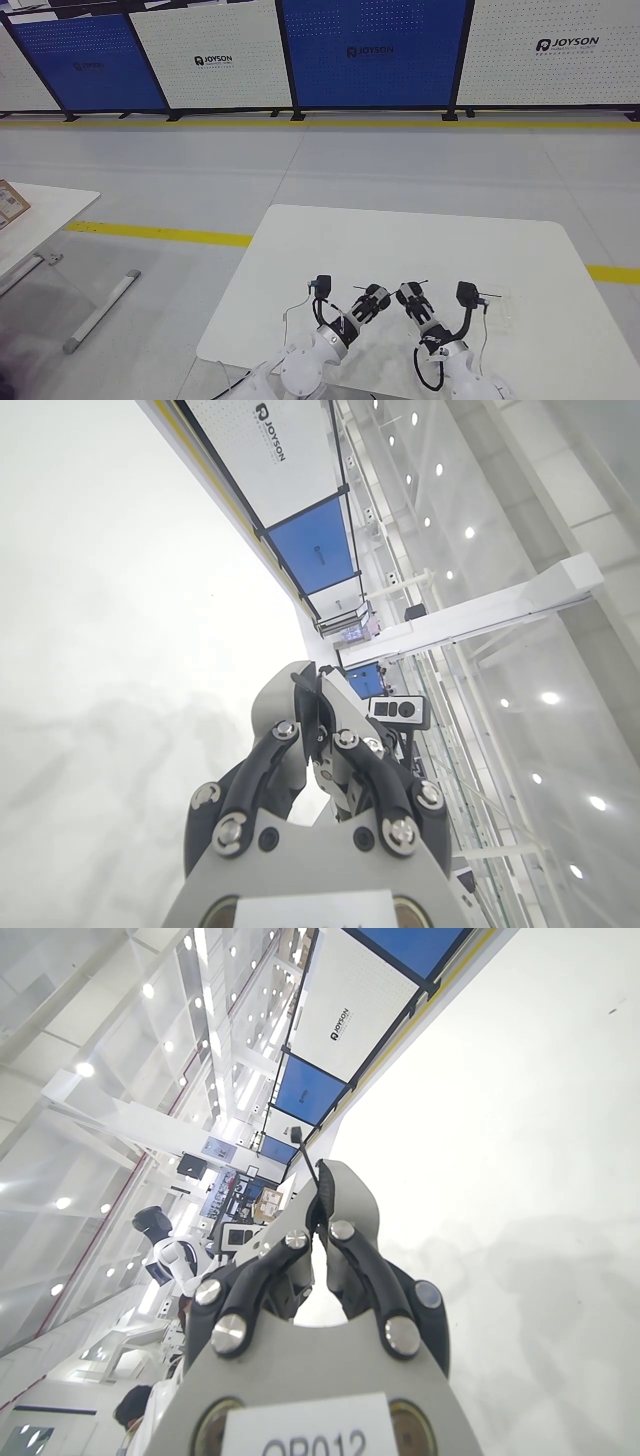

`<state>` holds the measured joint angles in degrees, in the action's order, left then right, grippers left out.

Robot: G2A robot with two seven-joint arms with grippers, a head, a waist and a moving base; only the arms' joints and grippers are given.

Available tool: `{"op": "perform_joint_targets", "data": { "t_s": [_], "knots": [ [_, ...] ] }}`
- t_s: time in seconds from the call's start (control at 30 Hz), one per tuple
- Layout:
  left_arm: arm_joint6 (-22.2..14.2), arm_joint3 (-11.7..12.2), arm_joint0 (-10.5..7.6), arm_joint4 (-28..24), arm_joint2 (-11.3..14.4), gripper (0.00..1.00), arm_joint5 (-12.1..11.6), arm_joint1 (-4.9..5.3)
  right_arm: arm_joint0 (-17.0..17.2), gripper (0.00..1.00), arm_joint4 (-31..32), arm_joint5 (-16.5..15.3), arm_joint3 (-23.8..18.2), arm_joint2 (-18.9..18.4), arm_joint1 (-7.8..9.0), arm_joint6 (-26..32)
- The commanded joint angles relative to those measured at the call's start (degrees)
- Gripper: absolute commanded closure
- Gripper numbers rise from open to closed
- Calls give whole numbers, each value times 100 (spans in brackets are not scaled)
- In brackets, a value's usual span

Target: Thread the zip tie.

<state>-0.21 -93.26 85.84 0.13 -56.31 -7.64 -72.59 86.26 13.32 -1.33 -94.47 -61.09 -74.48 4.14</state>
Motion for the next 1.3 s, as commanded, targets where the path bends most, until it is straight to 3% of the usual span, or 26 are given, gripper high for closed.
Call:
{"op": "perform_joint_targets", "data": {
  "t_s": [0.0,0.33,1.27],
  "knots": [
    [-7,-4,7,-2,-11,100,-11,2,-6,100,-56,-24,8,0,-4,61],
    [81,-113,32,55,-43,100,-7,-2,-133,100,-492,-369,234,-137,-13,438],
    [246,23,-79,-8,-8,100,134,-64,-165,100,-527,-355,233,-116,-38,576]
  ]
}}
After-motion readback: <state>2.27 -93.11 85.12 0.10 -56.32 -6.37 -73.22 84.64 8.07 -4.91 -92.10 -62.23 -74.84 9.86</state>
